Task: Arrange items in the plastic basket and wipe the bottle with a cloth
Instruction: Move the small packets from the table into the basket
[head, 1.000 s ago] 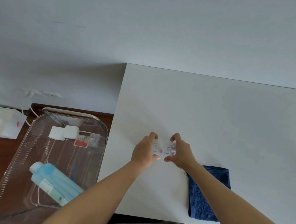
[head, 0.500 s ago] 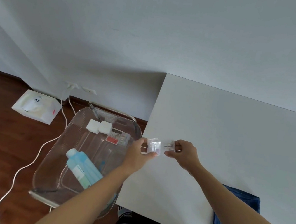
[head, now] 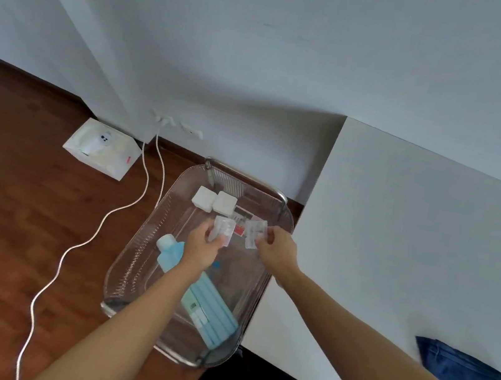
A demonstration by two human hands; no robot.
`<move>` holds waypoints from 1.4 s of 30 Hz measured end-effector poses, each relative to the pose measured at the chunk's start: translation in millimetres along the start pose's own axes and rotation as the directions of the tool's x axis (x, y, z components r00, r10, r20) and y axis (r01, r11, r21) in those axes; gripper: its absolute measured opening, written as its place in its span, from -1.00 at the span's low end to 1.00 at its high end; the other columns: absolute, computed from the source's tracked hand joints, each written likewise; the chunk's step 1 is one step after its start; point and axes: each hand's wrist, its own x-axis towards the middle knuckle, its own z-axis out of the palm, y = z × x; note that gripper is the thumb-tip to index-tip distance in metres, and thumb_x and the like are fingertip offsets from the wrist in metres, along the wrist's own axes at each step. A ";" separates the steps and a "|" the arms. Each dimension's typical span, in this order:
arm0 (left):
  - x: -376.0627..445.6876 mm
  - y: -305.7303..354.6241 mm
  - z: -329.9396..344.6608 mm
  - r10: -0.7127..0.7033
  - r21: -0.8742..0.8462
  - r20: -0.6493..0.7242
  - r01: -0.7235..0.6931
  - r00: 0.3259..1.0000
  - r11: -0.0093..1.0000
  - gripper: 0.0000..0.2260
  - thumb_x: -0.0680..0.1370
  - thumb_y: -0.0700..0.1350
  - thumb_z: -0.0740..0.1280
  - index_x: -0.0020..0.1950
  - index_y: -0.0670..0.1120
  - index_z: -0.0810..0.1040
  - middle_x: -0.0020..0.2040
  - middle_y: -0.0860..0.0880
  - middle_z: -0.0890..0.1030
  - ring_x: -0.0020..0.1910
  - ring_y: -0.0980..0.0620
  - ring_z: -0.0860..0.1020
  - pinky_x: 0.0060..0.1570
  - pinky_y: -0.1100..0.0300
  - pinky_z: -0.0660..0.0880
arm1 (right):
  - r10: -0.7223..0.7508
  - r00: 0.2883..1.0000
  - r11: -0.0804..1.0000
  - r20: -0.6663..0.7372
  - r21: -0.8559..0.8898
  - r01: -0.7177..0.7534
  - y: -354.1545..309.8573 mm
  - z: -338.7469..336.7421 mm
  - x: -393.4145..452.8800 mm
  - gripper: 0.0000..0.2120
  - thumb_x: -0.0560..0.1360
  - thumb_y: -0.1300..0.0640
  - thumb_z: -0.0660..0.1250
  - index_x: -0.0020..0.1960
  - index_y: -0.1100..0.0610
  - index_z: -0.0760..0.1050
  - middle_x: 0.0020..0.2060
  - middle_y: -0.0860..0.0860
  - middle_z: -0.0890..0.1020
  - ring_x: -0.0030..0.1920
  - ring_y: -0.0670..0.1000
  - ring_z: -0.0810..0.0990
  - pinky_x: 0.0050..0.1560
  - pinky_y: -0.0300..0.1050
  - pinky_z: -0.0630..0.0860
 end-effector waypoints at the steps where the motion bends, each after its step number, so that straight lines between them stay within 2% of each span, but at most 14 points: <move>1: 6.7 -2.8 -0.8 -0.023 -0.002 0.013 0.023 1.000 1.000 -0.56 0.58 -0.21 0.37 0.45 -0.12 0.40 0.38 -0.14 0.50 0.34 -0.17 0.49 0.32 -0.13 0.48 | 0.036 0.999 0.999 -0.004 0.015 -0.036 -0.3 8.7 3.5 -0.78 0.56 0.17 0.28 0.19 0.19 0.50 0.09 0.08 0.62 0.05 0.09 0.63 -0.04 -0.06 0.65; 3: 19.2 -6.4 -0.2 -0.051 0.003 0.028 0.050 0.998 0.999 -0.57 0.60 -0.23 0.33 0.47 -0.13 0.39 0.41 -0.14 0.48 0.37 -0.17 0.47 0.36 -0.13 0.44 | 0.107 0.994 0.993 -0.024 0.042 -0.106 -0.3 22.9 10.7 -0.77 0.57 0.19 0.26 0.20 0.21 0.47 0.12 0.12 0.61 0.06 0.10 0.63 -0.08 -0.08 0.64; 7: 39.3 -7.6 7.4 -0.061 0.097 0.031 0.057 0.998 0.994 -0.71 0.64 -0.24 0.23 0.36 -0.14 0.51 0.27 -0.15 0.59 0.26 -0.14 0.54 0.30 -0.08 0.49 | 0.228 0.972 0.973 -0.053 0.061 -0.224 1.4 41.2 26.7 -0.76 0.55 0.19 0.25 0.19 0.24 0.48 0.07 0.14 0.63 -0.03 0.08 0.61 -0.18 -0.11 0.55; 10: 52.7 -8.7 15.5 -0.069 0.134 0.006 0.068 0.998 0.989 -0.75 0.62 -0.24 0.26 0.28 -0.18 0.56 0.21 -0.14 0.62 0.21 -0.12 0.56 0.17 0.08 0.49 | 0.290 0.954 0.955 -0.079 0.083 -0.284 5.2 51.0 39.1 -0.79 0.54 0.21 0.25 0.16 0.24 0.48 0.04 0.15 0.62 -0.07 0.08 0.61 -0.26 -0.11 0.55; 12: 60.7 -8.2 20.5 -0.100 0.104 -0.026 0.102 0.995 0.989 -0.78 0.59 -0.25 0.33 0.23 -0.21 0.57 0.19 -0.17 0.63 0.18 -0.14 0.58 0.17 0.05 0.52 | 0.326 0.940 0.943 -0.102 0.100 -0.316 6.5 56.1 47.2 -0.81 0.54 0.23 0.25 0.15 0.24 0.48 0.04 0.15 0.62 -0.09 0.08 0.61 -0.32 -0.14 0.54; 15: 70.5 -6.7 26.4 -0.136 0.083 -0.045 0.139 0.990 0.987 -0.75 0.57 -0.26 0.37 0.24 -0.23 0.55 0.20 -0.18 0.63 0.18 -0.15 0.58 0.21 0.03 0.53 | 0.388 0.914 0.918 -0.118 0.132 -0.373 8.7 62.1 60.7 -0.78 0.54 0.24 0.27 0.18 0.24 0.49 0.05 0.16 0.63 -0.02 0.13 0.64 -0.14 -0.05 0.63; 18: 77.4 -7.4 30.5 -0.119 0.129 -0.063 0.126 0.991 0.984 -0.77 0.60 -0.23 0.33 0.25 -0.20 0.56 0.18 -0.15 0.63 0.16 -0.12 0.58 0.02 0.17 0.46 | 0.435 0.892 0.897 -0.126 0.146 -0.417 11.9 67.4 72.6 -0.77 0.54 0.26 0.27 0.20 0.25 0.49 0.06 0.16 0.62 0.01 0.13 0.63 -0.08 -0.06 0.62; 23: 86.4 -6.8 38.7 -0.104 0.117 -0.066 0.112 0.992 0.987 -0.77 0.59 -0.22 0.34 0.23 -0.23 0.59 0.16 -0.17 0.65 0.15 -0.14 0.60 0.19 0.00 0.53 | 0.472 0.866 0.879 -0.166 0.163 -0.448 14.1 74.7 85.1 -0.76 0.57 0.27 0.23 0.23 0.23 0.47 0.11 0.15 0.60 0.05 0.12 0.61 -0.07 -0.07 0.60; 26: 90.1 -6.1 43.2 -0.121 0.064 -0.088 0.127 0.989 0.990 -0.80 0.57 -0.20 0.37 0.18 -0.22 0.63 0.10 -0.16 0.68 0.09 -0.12 0.63 0.15 0.02 0.57 | 0.486 0.855 0.873 -0.181 0.155 -0.463 13.0 77.7 88.7 -0.71 0.58 0.25 0.21 0.30 0.22 0.38 0.19 0.15 0.55 0.15 0.14 0.57 0.08 -0.01 0.58; 30: 94.3 -4.7 46.4 -0.172 -0.022 -0.124 0.170 0.977 0.985 -0.82 0.55 -0.23 0.40 0.11 -0.26 0.64 0.05 -0.21 0.69 0.05 -0.17 0.66 0.14 -0.09 0.58 | 0.520 0.830 0.848 -0.202 0.235 -0.475 10.5 80.0 90.0 -0.66 0.57 0.26 0.22 0.32 0.17 0.29 0.18 0.16 0.54 0.12 0.16 0.58 0.01 0.03 0.60; 32: 93.8 -4.2 47.1 -0.168 -0.033 -0.135 0.165 0.977 0.986 -0.81 0.54 -0.22 0.41 0.12 -0.27 0.63 0.05 -0.21 0.69 0.05 -0.17 0.66 0.14 -0.09 0.59 | 0.530 0.824 0.841 -0.201 0.250 -0.480 9.2 80.8 89.8 -0.66 0.57 0.23 0.22 0.32 0.16 0.27 0.19 0.16 0.53 0.12 0.17 0.57 0.05 0.07 0.60; 35: 91.7 -2.6 47.0 -0.132 0.002 -0.159 0.134 0.978 0.991 -0.78 0.55 -0.15 0.42 0.14 -0.23 0.63 0.07 -0.16 0.69 0.02 -0.08 0.64 0.09 0.08 0.58 | 0.530 0.825 0.840 -0.197 0.253 -0.480 8.8 80.7 88.7 -0.64 0.57 0.21 0.24 0.33 0.14 0.26 0.19 0.15 0.53 0.11 0.15 0.57 0.06 0.08 0.61; 40: 87.8 4.4 46.1 -0.057 0.092 -0.219 0.079 0.974 0.993 -0.72 0.51 -0.08 0.47 0.11 -0.22 0.56 0.06 -0.16 0.65 -0.09 0.05 0.52 -0.28 0.38 0.38 | 0.505 0.845 0.854 -0.178 0.246 -0.458 10.3 77.6 85.6 -0.63 0.56 0.21 0.26 0.33 0.12 0.25 0.18 0.13 0.52 0.11 0.14 0.57 0.06 0.06 0.62; 42: 86.4 7.7 45.6 0.027 0.187 -0.231 0.017 0.973 0.982 -0.65 0.48 -0.05 0.49 0.15 -0.17 0.51 0.10 -0.13 0.59 -0.07 0.06 0.48 -0.31 0.43 0.31 | 0.488 0.855 0.863 -0.176 0.246 -0.442 11.5 76.6 83.5 -0.64 0.57 0.20 0.25 0.32 0.11 0.25 0.17 0.12 0.53 0.10 0.14 0.58 0.03 0.02 0.62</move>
